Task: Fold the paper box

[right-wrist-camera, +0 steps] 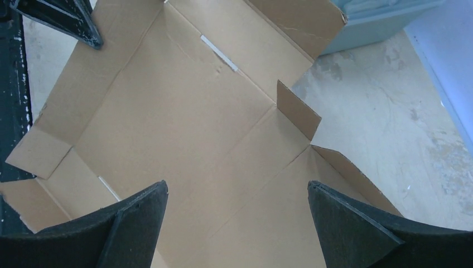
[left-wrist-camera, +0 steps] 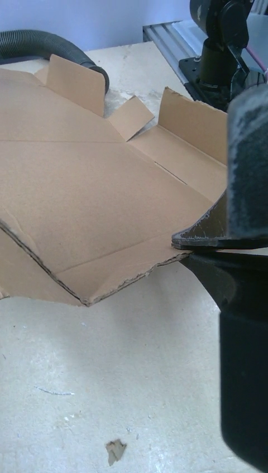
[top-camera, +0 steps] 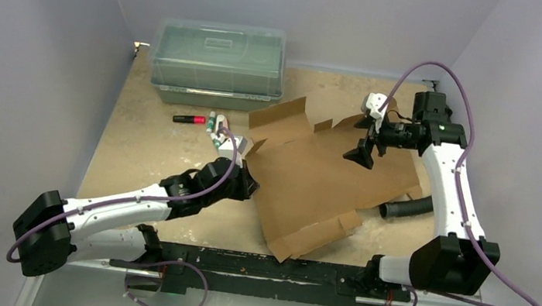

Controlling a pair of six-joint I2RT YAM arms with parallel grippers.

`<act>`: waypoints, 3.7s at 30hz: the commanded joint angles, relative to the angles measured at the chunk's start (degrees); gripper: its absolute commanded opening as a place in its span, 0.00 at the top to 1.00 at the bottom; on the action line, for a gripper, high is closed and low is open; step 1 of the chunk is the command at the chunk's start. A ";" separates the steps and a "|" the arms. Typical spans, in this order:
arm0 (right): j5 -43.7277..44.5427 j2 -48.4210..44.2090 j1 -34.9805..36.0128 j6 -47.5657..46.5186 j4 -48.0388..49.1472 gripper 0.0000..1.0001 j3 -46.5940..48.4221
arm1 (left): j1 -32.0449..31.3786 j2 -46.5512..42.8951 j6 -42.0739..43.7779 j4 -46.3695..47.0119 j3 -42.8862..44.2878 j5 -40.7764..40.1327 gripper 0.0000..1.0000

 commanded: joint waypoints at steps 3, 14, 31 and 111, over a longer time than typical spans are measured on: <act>0.28 1.52 0.79 -0.53 -0.55 0.01 4.29 | -0.57 -1.14 5.10 -1.90 4.74 -1.27 1.00; 1.60 6.08 3.00 -17.63 -6.07 0.01 14.88 | -0.47 2.19 32.36 3.41 11.25 -5.93 1.00; 11.19 9.40 -1.61 -22.55 -11.45 0.02 18.00 | -0.45 1.82 43.88 2.19 14.11 -7.64 1.00; 17.88 22.37 0.00 -11.67 -21.81 1.00 35.81 | 8.10 -3.11 66.79 -3.10 26.61 19.76 0.16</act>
